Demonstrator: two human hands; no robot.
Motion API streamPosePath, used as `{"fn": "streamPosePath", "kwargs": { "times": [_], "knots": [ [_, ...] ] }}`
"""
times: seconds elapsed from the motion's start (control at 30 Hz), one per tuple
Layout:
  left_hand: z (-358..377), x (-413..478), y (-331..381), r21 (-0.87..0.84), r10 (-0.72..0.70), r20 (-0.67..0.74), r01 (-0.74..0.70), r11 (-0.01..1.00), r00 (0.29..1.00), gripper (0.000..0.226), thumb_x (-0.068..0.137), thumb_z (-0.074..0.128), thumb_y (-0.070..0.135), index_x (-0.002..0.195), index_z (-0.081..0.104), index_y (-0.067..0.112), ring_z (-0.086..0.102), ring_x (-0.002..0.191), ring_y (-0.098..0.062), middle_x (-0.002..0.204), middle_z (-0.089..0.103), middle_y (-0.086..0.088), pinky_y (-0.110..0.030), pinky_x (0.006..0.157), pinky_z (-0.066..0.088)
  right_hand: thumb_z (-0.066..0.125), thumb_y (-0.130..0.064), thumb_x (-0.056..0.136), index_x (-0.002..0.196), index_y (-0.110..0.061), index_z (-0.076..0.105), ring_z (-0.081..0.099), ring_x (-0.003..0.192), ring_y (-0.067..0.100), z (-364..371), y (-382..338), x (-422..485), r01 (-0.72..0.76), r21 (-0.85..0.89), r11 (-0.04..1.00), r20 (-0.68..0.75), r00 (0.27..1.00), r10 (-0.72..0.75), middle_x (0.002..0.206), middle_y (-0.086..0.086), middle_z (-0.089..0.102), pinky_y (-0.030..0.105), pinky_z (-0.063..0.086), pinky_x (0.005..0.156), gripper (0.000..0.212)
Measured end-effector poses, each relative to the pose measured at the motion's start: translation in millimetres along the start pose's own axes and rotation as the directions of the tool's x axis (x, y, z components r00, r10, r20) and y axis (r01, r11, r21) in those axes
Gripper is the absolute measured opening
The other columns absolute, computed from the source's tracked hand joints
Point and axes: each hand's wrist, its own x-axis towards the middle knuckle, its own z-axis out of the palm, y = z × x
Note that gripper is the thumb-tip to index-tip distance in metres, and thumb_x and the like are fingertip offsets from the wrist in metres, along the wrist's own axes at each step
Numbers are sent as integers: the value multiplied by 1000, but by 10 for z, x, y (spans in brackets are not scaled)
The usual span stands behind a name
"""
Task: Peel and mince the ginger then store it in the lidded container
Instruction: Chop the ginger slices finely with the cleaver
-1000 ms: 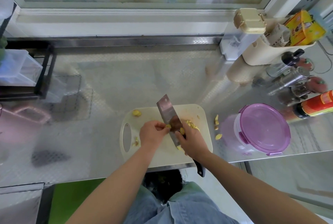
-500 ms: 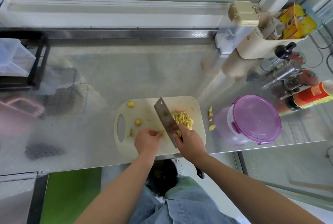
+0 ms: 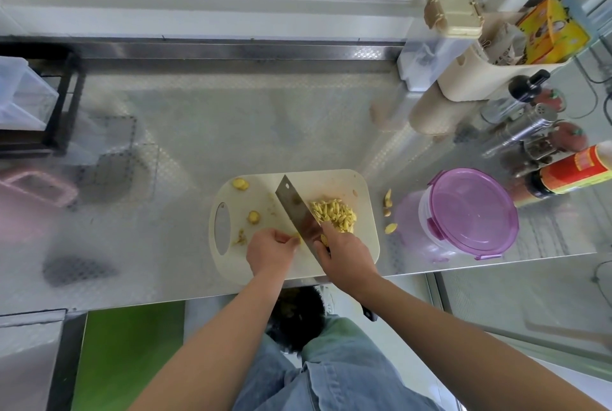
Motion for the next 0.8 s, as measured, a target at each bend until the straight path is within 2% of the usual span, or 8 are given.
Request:
{"fn": "streamPosePath", "kwargs": {
  "times": [0.2, 0.33, 0.43, 0.53, 0.67, 0.8],
  "knots": [
    [15, 9, -9, 25, 16, -1, -16, 1000, 1000, 19, 78, 76, 34, 69, 68, 20, 68, 72, -20, 69, 70, 2, -28, 69, 49, 35, -34, 101, 95, -18, 35, 45, 64, 27, 2, -20, -13, 2, -25, 1000, 22, 1000, -2, 65, 0, 42, 32, 32, 56, 17],
    [11, 7, 7, 46, 34, -5, -33, 998, 999, 17, 80, 75, 33, 73, 69, 19, 63, 73, -18, 71, 67, 4, -25, 65, 40, 32, -35, 103, 101, -16, 40, 45, 63, 26, 26, -43, -27, -4, -44, 999, 31, 999, 5, 63, -2, 40, 32, 32, 57, 21],
    [2, 16, 13, 61, 28, 9, -28, 998, 1000, 13, 80, 74, 31, 76, 70, 19, 60, 74, -18, 74, 67, 3, -24, 65, 38, 34, -31, 102, 103, -14, 40, 46, 66, 27, 59, -85, -1, -19, -49, 999, 52, 998, 21, 73, 3, 48, 32, 34, 59, 17],
    [-1, 31, 21, 54, 13, 22, -14, 998, 1000, 11, 80, 74, 28, 73, 70, 20, 64, 75, -19, 72, 68, 2, -24, 63, 38, 35, -28, 102, 105, -14, 40, 49, 68, 27, 81, -118, 35, -39, -61, 997, 72, 996, 43, 80, 7, 54, 33, 37, 60, 15],
    [-13, 38, 19, 39, 2, 45, -4, 999, 999, 11, 79, 72, 25, 69, 69, 21, 66, 74, -19, 71, 70, 0, -24, 62, 40, 34, -24, 102, 107, -14, 38, 48, 68, 28, 96, -180, 58, -51, -76, 996, 91, 994, 58, 80, 7, 53, 34, 38, 62, 12],
    [-22, 51, 11, -1, -18, 55, 18, 1000, 998, 16, 75, 74, 24, 61, 66, 20, 68, 72, -22, 68, 70, -1, -26, 63, 48, 33, -24, 102, 109, -13, 38, 48, 68, 29, 111, -214, 128, -60, -46, 997, 58, 996, 63, 81, 7, 54, 34, 37, 62, 13]
  ]
}}
